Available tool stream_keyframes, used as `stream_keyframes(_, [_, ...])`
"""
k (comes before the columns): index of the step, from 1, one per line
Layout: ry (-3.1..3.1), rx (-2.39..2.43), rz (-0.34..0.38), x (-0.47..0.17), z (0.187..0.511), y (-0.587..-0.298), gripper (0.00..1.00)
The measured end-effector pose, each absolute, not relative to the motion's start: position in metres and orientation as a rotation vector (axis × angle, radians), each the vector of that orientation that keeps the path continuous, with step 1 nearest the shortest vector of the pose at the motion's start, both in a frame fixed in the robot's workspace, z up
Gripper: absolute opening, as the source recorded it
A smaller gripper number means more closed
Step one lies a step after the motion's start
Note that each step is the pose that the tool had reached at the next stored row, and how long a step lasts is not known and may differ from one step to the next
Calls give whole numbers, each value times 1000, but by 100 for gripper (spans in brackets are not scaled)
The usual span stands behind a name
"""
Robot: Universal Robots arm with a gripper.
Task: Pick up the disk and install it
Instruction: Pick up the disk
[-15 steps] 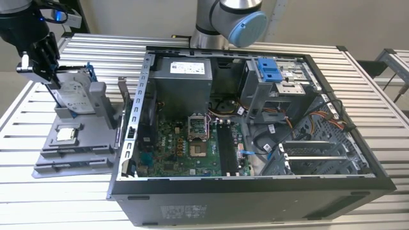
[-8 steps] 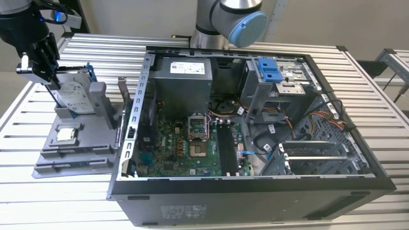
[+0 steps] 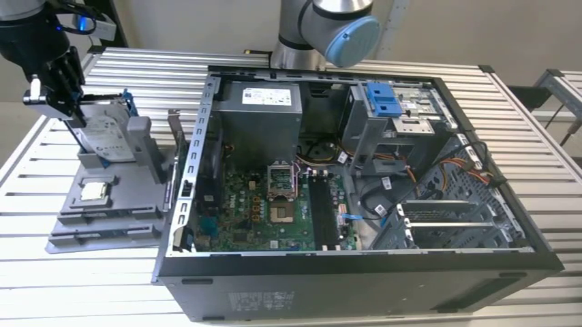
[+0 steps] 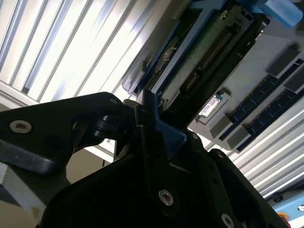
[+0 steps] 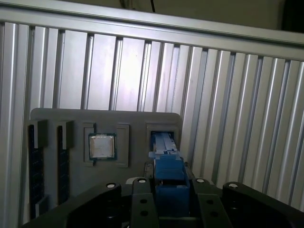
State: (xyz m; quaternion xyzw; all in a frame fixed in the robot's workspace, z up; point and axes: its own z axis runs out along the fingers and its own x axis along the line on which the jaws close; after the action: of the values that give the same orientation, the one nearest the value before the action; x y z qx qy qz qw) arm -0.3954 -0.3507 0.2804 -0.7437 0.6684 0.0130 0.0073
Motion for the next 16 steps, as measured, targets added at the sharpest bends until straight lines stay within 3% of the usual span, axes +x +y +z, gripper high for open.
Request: stream_keyframes(16, [2090,-2326,40,-395,290,-351,0])
